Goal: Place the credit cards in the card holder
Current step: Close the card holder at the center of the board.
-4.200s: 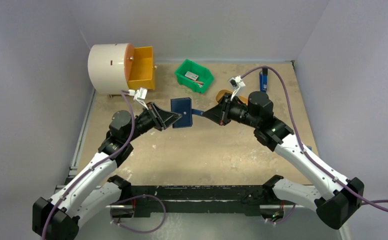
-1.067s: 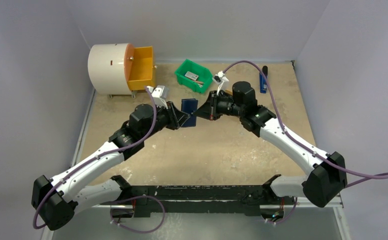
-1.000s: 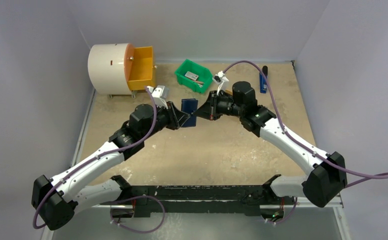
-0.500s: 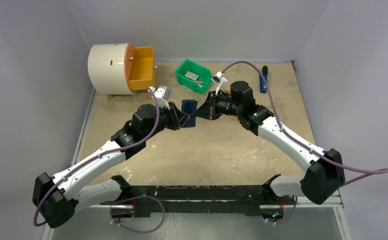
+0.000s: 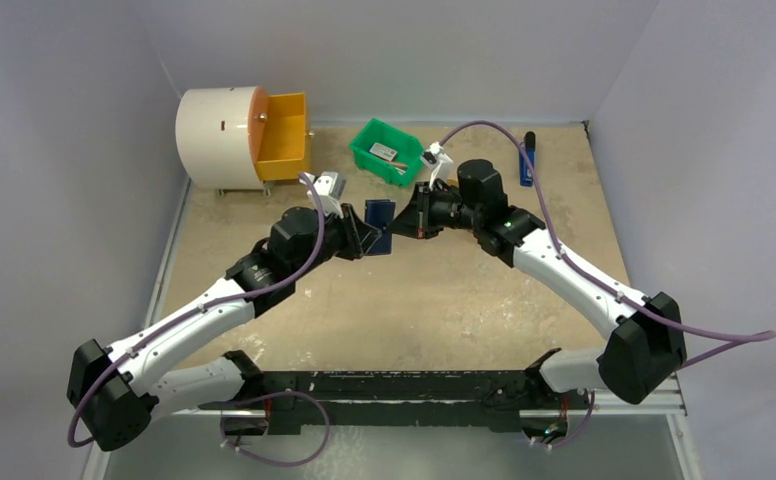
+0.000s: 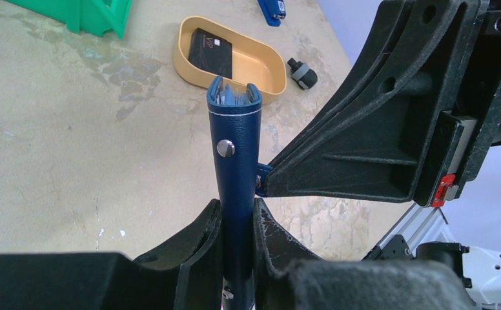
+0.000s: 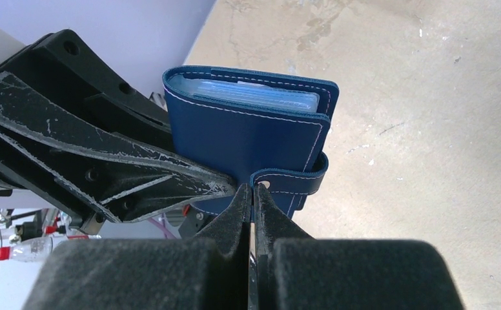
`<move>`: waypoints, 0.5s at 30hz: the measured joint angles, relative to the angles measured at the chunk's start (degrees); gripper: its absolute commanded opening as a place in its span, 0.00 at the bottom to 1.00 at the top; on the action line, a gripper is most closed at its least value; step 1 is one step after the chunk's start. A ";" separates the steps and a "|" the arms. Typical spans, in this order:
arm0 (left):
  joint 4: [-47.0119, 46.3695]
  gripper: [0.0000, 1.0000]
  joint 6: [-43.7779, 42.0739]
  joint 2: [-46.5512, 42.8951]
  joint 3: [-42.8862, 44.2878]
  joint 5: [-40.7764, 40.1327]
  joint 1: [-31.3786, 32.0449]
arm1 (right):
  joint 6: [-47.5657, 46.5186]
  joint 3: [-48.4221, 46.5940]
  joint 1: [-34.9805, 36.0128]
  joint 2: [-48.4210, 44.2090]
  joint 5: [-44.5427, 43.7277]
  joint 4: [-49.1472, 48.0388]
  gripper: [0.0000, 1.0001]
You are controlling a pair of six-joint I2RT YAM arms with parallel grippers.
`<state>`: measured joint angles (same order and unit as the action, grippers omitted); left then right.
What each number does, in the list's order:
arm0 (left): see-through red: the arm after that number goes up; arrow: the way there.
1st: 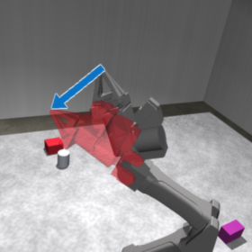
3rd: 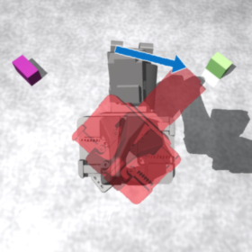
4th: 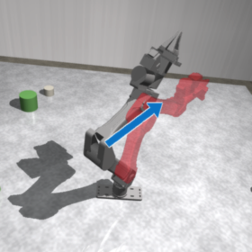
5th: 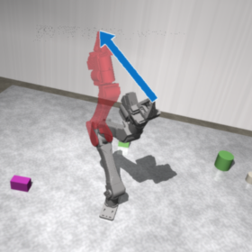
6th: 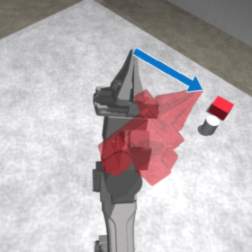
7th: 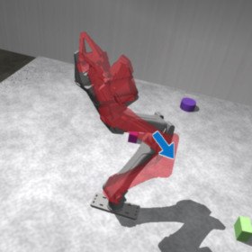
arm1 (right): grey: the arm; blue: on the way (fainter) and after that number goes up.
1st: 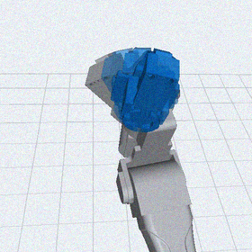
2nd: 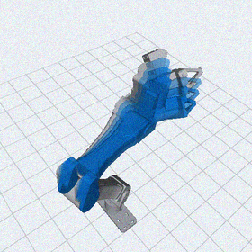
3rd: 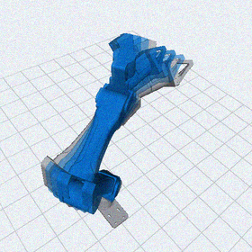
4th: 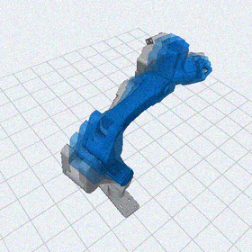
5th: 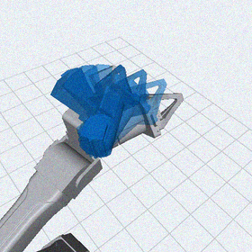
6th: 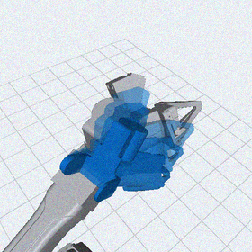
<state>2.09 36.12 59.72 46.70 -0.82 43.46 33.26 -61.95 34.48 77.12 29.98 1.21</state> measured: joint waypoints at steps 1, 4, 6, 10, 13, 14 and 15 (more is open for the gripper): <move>0.09 0.00 -0.07 0.17 0.04 -0.24 0.15 | -0.04 0.00 0.00 0.11 -0.02 0.07 0.00; 0.22 0.00 -0.39 0.48 0.09 -0.76 0.66 | -0.13 -0.11 0.00 0.31 -0.20 0.70 0.00; 0.22 0.00 -0.52 0.70 0.09 -1.18 1.18 | -0.15 -0.24 0.00 0.39 -0.28 1.25 0.00; 0.24 0.00 -1.05 1.14 0.09 -2.03 2.36 | -0.13 -0.31 -0.04 0.50 -0.42 2.38 0.00; 0.22 0.00 -1.05 1.42 0.09 -2.34 2.89 | -0.11 -0.31 -0.04 0.52 -0.46 3.02 0.00; 0.24 0.00 -1.05 1.53 0.09 -2.43 3.06 | -0.09 -0.33 -0.04 0.55 -0.48 3.21 0.00; 0.22 0.00 -1.03 1.57 0.09 -2.49 3.15 | -0.07 -0.35 -0.04 0.61 -0.48 3.26 0.00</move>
<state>2.31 35.09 61.30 46.78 -3.31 46.61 33.19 -62.30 34.44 77.73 29.50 4.47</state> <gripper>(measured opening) 0.170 0.005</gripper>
